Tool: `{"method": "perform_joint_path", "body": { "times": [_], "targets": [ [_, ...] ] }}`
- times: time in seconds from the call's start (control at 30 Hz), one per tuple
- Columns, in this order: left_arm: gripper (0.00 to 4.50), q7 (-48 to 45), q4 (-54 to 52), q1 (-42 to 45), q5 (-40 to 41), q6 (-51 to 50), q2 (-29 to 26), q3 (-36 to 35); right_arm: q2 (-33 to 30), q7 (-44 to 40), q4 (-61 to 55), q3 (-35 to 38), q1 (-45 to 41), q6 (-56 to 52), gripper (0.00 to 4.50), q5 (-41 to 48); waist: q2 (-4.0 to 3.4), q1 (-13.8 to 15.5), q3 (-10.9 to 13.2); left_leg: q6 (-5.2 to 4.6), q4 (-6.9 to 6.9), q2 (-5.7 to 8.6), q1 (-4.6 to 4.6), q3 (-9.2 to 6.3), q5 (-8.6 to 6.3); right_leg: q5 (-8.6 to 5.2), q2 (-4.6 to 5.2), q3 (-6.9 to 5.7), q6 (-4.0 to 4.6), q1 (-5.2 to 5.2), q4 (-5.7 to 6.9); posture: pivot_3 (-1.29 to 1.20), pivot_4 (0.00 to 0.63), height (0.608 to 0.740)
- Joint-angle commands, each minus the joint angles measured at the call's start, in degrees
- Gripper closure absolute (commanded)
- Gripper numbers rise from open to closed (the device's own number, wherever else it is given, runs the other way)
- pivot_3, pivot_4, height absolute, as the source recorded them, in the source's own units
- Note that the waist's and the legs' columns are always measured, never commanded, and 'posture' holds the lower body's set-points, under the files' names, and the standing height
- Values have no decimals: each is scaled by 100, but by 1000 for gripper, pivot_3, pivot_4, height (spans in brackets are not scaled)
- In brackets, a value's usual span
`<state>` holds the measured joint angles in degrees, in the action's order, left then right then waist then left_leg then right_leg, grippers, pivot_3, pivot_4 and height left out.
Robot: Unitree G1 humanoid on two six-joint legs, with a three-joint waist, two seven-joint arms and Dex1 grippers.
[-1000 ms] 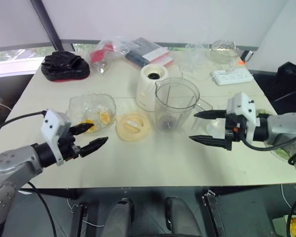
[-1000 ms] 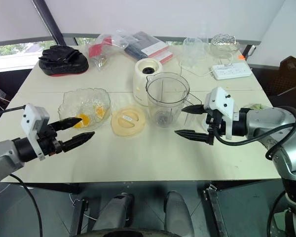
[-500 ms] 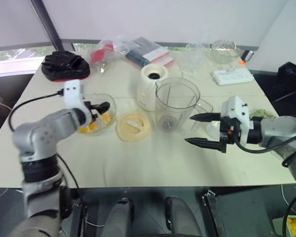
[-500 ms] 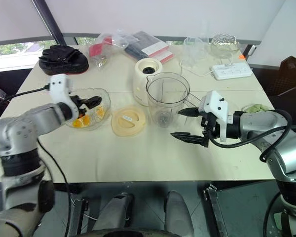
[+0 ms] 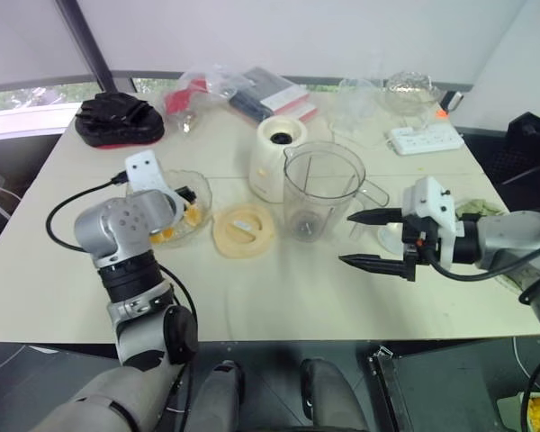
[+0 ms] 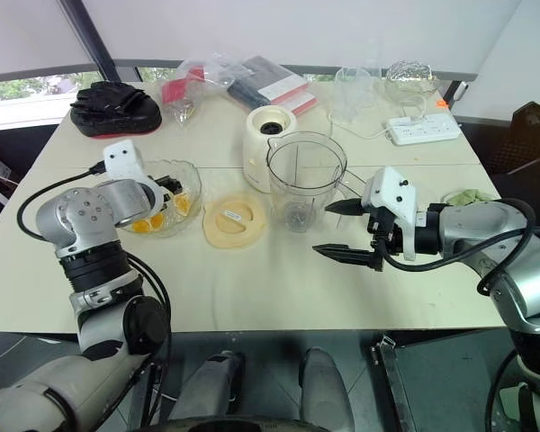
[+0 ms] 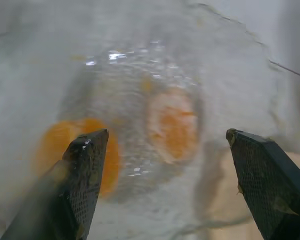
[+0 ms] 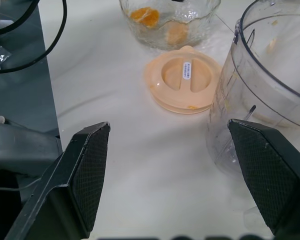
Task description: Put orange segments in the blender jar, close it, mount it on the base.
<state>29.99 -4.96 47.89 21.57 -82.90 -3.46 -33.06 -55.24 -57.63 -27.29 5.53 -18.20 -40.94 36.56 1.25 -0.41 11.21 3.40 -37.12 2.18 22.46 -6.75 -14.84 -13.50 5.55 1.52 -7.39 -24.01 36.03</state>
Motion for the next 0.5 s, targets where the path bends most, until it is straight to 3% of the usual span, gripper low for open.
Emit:
{"method": "perform_joint_path", "body": {
  "times": [0.03, 0.23, 0.5],
  "targets": [
    [599, 28, -155, 191, -220, 31, 109, -252, -55, 41, -209, 214, 0, 10, 577, 81, 0, 2, 0, 0, 0, 0, 0, 0, 0, 0, 0, 0, 0, 0, 0, 0, 150, 740],
    [599, -8, 460, 340, -470, 538, 230, -454, -40, 117, -280, 221, 39, 8, 577, 92, 3, 7, 2, 1, 0, 1, 1, 0, 0, 1, 0, 0, -2, 0, -1, 0, 150, 740],
    [599, -300, 1957, 709, -574, 1497, -96, -338, -18, 317, -384, 320, 176, 24, 577, 78, 3, -7, 2, 2, 0, 1, 1, 0, 1, 2, 0, 0, -4, 0, 0, 0, 150, 740]
  ]
}}
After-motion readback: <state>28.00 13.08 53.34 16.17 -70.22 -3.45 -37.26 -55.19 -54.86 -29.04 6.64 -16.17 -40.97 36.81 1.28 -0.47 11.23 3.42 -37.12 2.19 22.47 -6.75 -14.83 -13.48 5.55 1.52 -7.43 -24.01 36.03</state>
